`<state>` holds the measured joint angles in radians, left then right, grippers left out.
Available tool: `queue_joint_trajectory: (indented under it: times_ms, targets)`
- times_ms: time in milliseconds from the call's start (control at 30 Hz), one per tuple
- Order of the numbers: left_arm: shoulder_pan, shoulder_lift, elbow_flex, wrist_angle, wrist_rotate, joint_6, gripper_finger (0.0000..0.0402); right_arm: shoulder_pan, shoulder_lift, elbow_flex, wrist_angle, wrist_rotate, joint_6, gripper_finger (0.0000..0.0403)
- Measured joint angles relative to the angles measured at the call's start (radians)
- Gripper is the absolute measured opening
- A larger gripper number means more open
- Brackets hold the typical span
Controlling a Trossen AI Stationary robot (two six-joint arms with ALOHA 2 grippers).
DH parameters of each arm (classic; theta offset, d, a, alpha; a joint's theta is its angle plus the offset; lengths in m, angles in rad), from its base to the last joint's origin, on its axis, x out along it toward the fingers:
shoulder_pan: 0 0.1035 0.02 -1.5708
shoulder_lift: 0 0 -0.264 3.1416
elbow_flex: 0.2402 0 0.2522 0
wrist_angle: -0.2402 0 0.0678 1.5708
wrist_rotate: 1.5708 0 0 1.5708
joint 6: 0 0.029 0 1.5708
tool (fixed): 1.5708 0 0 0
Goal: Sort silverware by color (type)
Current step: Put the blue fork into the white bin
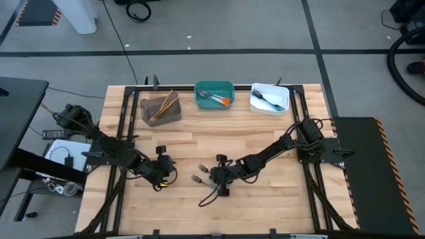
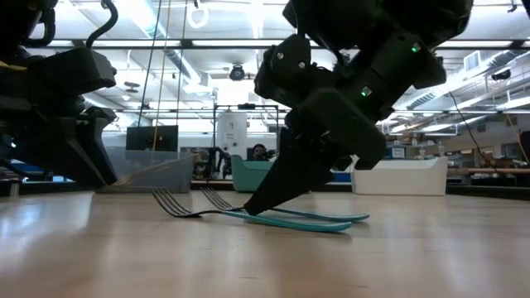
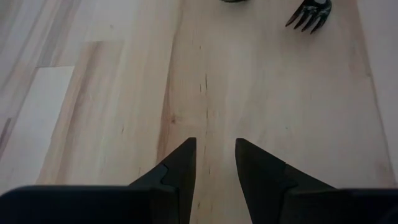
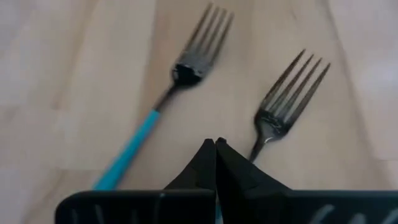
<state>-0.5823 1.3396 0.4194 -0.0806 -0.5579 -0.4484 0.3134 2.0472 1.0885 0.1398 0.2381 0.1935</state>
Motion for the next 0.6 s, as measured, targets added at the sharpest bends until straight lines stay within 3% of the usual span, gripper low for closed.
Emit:
queue_joint_trajectory:
  times_ms: [600]
  targets:
    - [0.001, 0.0, 0.0, -0.027, 0.004, -0.012, 0.0121, -0.088, -0.027, 0.001, -0.054, -0.129, -0.19, 0.0004]
